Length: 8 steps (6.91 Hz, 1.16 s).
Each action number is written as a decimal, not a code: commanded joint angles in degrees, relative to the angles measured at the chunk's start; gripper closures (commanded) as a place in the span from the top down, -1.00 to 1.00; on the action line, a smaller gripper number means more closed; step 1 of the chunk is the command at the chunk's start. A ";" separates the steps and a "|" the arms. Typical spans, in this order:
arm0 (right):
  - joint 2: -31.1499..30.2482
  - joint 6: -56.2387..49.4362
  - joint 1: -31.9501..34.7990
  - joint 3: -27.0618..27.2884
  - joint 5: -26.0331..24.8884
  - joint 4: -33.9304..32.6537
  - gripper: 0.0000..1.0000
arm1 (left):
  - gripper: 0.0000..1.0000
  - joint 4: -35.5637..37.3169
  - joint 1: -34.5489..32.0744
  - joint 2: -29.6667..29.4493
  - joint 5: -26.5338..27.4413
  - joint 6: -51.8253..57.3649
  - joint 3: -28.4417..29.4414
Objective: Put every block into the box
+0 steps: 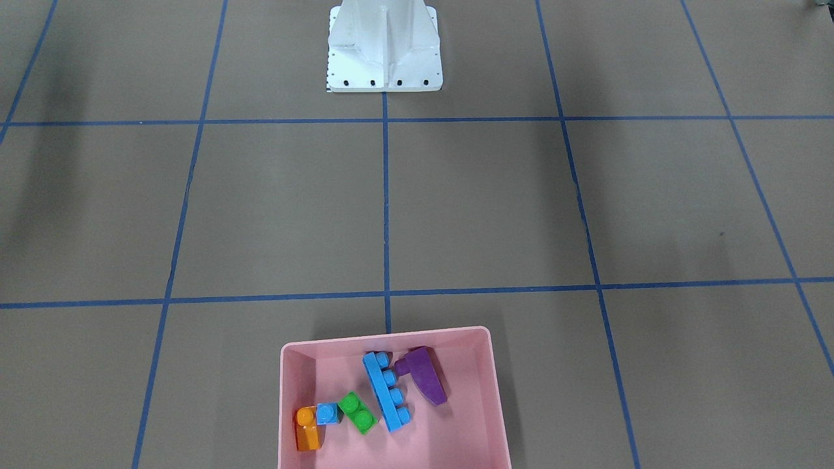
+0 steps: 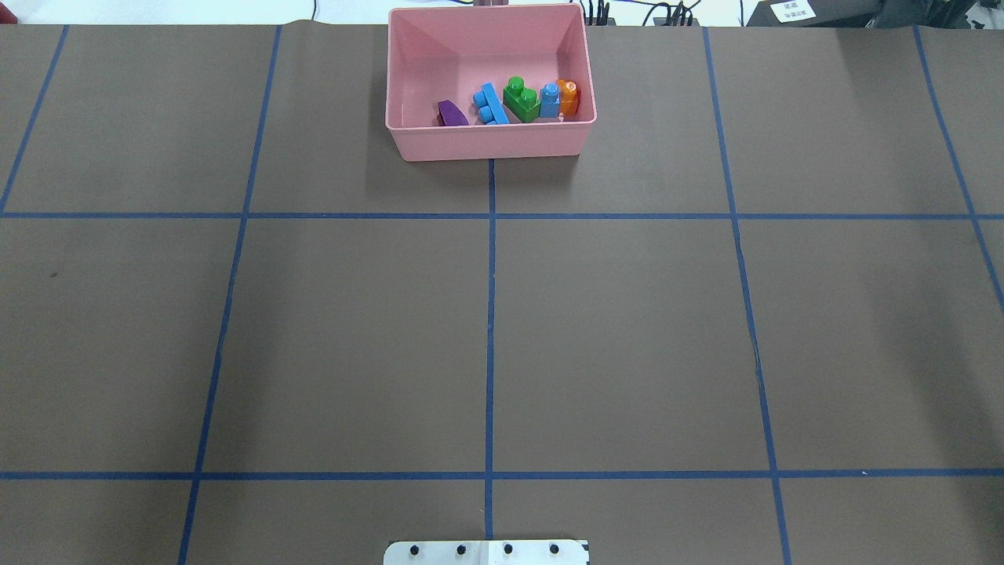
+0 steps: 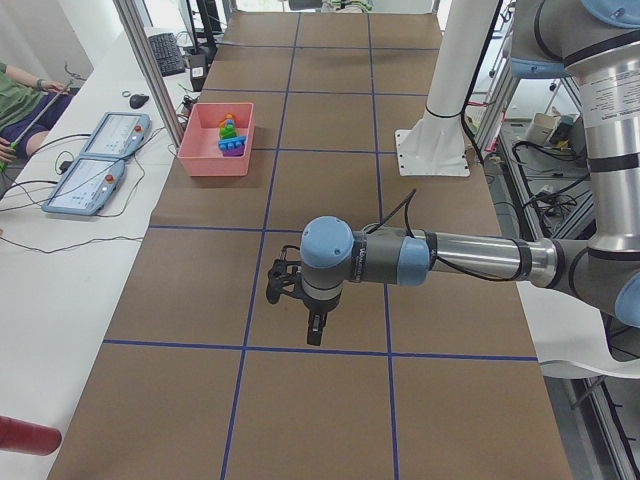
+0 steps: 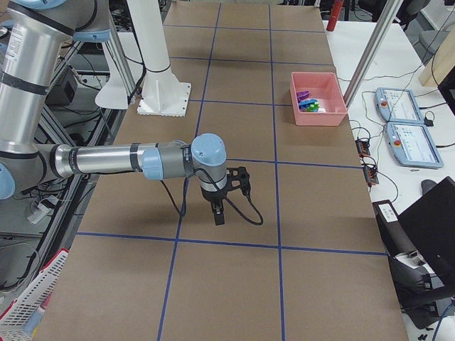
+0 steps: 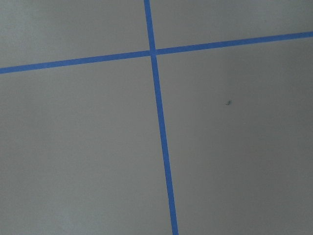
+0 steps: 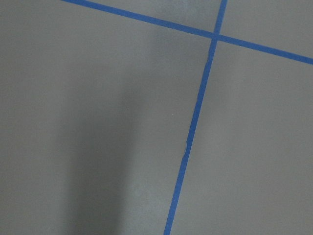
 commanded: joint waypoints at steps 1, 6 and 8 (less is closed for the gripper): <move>0.12 -0.03 -0.01 0.12 0.04 0.09 1.00 | 1.00 0.00 -0.01 0.00 -0.01 0.00 0.07; 0.04 0.06 -0.01 -0.05 0.04 2.46 1.00 | 1.00 0.00 -0.01 0.00 -0.01 0.00 -0.02; 0.04 0.06 -0.01 -0.14 0.04 2.46 1.00 | 1.00 0.00 -0.01 0.00 -0.01 -0.09 -0.11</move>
